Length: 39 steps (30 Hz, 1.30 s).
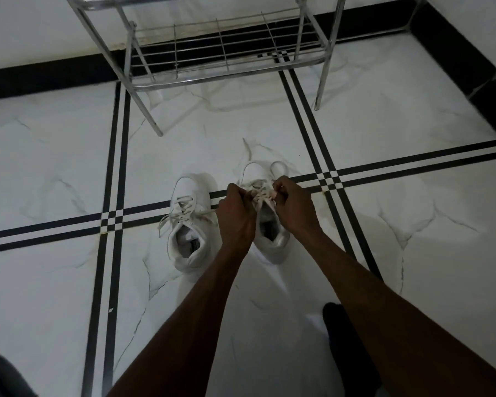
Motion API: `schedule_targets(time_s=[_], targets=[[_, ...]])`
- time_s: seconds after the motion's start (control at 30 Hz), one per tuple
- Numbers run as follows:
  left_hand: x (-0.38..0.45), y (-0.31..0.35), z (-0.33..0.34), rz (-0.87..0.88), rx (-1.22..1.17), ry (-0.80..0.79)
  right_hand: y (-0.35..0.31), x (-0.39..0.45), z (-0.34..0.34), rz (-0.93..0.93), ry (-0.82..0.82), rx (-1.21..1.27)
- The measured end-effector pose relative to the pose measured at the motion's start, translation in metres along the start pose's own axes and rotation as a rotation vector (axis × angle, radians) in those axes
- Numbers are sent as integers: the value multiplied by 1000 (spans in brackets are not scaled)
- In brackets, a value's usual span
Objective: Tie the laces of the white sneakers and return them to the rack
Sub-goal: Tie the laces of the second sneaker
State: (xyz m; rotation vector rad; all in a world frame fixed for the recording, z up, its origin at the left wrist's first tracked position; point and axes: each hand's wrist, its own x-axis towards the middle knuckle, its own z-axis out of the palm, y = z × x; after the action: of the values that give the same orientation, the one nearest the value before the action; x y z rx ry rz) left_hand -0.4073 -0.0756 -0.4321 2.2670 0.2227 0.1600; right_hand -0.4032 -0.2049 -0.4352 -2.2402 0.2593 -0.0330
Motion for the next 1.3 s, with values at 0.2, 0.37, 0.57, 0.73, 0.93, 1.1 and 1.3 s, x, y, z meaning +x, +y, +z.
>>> schedule_targets(time_s=[0.2, 0.37, 0.57, 0.73, 0.93, 1.1, 1.3], targets=[[-1, -4, 9, -131, -21, 20, 3, -4, 9, 226, 113, 82], [-1, -4, 10, -356, -107, 15, 2, -2, 7, 378, 110, 146], [-1, -13, 2, -297, -362, -102, -1, 12, -5, 409, -113, 432], [0, -7, -27, -325, -689, -210, -5, 11, -14, 450, -206, 777], [14, 5, -59, -117, -634, -228, -28, 16, -19, 207, -211, 655], [29, 22, -68, 135, -431, -307, -47, 11, -26, -21, -535, 315], [34, 10, -58, 47, -391, -495, -60, 21, -45, -137, -505, 162]])
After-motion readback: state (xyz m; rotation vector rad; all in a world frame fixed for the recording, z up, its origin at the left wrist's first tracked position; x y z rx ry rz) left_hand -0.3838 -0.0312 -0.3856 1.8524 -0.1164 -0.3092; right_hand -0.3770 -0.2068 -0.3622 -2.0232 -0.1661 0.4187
